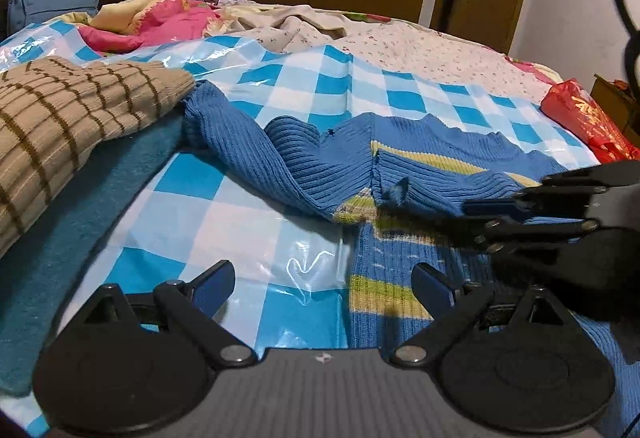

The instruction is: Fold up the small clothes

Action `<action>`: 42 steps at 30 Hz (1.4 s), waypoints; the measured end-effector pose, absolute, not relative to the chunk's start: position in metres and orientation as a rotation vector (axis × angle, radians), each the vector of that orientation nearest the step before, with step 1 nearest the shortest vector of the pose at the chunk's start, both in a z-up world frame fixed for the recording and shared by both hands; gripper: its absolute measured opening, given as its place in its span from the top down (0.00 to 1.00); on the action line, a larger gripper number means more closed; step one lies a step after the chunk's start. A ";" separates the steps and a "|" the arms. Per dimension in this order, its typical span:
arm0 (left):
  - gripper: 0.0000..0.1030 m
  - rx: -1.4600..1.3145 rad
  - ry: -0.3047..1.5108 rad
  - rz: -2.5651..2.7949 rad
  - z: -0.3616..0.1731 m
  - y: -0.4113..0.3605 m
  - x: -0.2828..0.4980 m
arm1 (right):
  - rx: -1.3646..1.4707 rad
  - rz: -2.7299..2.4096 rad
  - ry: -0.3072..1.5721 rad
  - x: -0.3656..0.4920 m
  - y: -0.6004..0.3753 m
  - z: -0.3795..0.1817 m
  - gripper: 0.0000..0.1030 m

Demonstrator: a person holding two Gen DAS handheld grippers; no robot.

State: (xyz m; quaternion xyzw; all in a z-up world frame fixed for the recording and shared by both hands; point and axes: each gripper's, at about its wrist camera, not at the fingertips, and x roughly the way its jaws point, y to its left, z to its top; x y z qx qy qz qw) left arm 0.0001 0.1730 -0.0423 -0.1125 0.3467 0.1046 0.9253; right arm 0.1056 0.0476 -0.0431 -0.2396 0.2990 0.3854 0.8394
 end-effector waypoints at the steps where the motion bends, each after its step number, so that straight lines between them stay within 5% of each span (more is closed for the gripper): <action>1: 0.00 -0.232 0.708 0.212 -0.042 0.172 0.001 | -0.473 0.798 0.644 0.110 0.042 -0.040 0.85; 22: 0.00 -0.131 0.590 0.102 -0.018 0.135 0.052 | -0.270 0.245 0.724 0.196 -0.080 -0.053 0.82; 29: 0.00 -0.050 0.768 0.079 -0.064 0.111 0.113 | -0.195 0.085 0.711 0.222 -0.122 -0.061 0.82; 42: 0.00 -0.077 0.731 0.155 -0.045 0.125 0.078 | -0.255 0.136 0.677 0.204 -0.100 -0.038 0.77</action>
